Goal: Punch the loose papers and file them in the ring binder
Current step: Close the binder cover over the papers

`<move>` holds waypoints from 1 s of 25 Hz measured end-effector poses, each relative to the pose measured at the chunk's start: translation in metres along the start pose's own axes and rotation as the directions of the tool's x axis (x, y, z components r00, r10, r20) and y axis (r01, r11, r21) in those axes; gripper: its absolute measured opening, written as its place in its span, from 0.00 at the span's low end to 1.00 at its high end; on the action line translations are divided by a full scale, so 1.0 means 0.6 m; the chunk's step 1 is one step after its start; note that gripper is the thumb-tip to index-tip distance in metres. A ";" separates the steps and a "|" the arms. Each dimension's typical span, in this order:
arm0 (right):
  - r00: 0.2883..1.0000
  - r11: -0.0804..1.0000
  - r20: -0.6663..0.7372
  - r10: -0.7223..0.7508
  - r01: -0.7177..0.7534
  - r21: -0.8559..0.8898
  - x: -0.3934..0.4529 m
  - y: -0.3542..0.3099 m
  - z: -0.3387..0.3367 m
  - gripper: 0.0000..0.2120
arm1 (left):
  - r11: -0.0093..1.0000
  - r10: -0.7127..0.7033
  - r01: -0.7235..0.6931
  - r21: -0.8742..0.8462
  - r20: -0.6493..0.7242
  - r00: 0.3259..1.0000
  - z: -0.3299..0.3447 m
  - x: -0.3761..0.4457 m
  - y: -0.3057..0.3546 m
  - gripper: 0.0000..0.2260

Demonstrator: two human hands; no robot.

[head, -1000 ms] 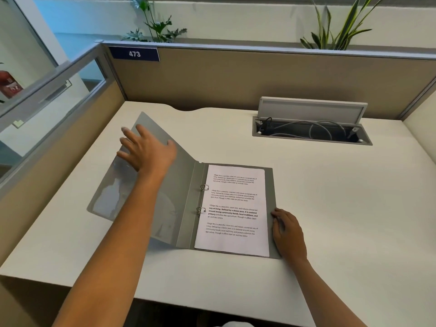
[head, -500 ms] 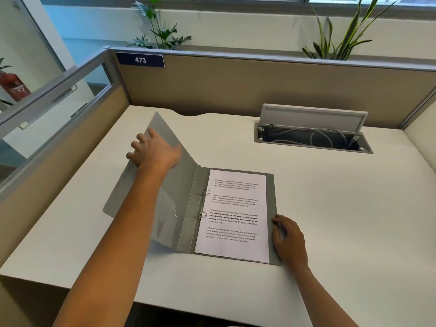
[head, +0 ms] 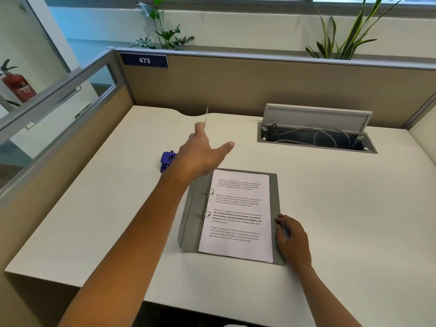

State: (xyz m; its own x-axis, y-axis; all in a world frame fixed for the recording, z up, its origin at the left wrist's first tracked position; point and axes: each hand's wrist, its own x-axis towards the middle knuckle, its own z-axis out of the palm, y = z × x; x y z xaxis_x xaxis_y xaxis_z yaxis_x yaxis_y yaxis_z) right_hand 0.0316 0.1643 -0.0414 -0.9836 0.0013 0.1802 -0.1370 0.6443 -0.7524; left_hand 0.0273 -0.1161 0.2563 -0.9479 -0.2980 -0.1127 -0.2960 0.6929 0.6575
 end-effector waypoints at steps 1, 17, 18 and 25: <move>1.000 1.000 0.008 0.006 -0.006 0.006 0.000 0.000 -0.001 0.10 | 0.999 0.004 -0.003 -0.034 0.039 0.999 0.011 0.000 0.001 0.35; 0.946 0.869 -0.062 0.318 -0.264 0.418 0.025 -0.017 -0.031 0.13 | 0.965 -0.212 0.165 0.206 0.231 0.950 0.238 0.016 -0.164 0.39; 0.939 0.852 -0.064 0.338 -0.276 0.444 0.027 -0.016 -0.031 0.13 | 0.958 -0.216 0.160 0.238 0.233 0.948 0.244 0.017 -0.176 0.38; 0.907 0.817 -0.062 0.416 -0.343 0.463 0.035 -0.014 -0.030 0.13 | 0.966 -0.201 0.157 0.205 0.213 0.956 0.266 0.023 -0.217 0.38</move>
State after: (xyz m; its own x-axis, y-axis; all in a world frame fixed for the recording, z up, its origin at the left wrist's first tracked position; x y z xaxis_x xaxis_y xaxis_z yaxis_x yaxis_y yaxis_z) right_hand 0.0141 0.1726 -0.0198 -0.9422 0.3164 -0.1105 0.1714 0.1714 -0.9702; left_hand 0.0342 -0.1057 0.0503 -0.8722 -0.2842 -0.3982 -0.4590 0.7570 0.4650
